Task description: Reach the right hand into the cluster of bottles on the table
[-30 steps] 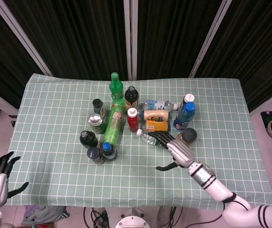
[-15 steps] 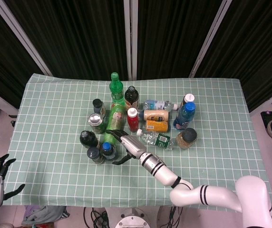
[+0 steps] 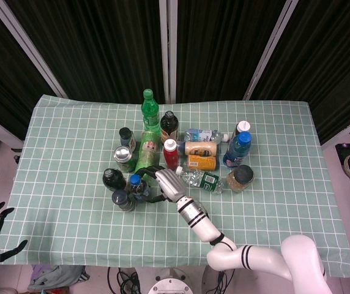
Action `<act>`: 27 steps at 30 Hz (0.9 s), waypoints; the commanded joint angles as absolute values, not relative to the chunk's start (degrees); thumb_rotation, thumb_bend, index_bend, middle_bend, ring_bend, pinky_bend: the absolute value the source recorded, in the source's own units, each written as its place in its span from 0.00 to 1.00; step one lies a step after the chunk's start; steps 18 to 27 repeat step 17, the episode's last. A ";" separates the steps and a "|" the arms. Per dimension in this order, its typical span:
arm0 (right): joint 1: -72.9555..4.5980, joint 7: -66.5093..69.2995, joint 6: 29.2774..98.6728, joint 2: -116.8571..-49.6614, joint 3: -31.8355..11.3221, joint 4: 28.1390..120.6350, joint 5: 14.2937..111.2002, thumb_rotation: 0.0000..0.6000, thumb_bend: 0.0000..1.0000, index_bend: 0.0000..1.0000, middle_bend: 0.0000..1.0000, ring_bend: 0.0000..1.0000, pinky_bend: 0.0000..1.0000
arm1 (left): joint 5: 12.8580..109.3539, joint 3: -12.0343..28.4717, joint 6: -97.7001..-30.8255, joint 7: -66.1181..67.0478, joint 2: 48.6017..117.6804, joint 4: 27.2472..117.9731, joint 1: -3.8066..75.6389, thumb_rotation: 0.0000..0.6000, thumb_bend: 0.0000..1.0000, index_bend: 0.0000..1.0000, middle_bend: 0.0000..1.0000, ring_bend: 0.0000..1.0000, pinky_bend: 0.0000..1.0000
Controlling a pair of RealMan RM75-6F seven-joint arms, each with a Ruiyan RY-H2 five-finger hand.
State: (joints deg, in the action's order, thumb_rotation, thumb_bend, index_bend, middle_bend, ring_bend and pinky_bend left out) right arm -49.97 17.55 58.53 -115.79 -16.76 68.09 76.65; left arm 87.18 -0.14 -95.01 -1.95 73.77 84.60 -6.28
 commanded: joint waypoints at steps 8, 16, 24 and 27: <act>-40.93 24.95 69.62 -97.05 -11.86 91.90 87.75 1.00 0.46 0.62 0.53 0.31 0.28 | 88.28 -0.05 -95.43 -0.06 73.12 86.71 -6.11 1.00 0.00 0.22 0.11 0.11 0.16; -37.63 29.91 77.53 -89.29 -9.95 101.18 96.39 1.00 0.46 0.62 0.53 0.31 0.28 | 89.57 0.11 -95.04 3.21 72.41 89.81 -5.21 1.00 0.00 0.22 0.11 0.11 0.16; -37.57 30.11 77.66 -88.94 -9.80 101.47 96.69 1.00 0.46 0.62 0.53 0.31 0.28 | 89.62 0.14 -94.93 3.50 72.31 90.10 -5.11 1.00 0.00 0.22 0.11 0.11 0.16; -37.57 30.11 77.66 -88.94 -9.80 101.47 96.69 1.00 0.46 0.62 0.53 0.31 0.28 | 89.62 0.14 -94.93 3.50 72.31 90.10 -5.11 1.00 0.00 0.22 0.11 0.11 0.16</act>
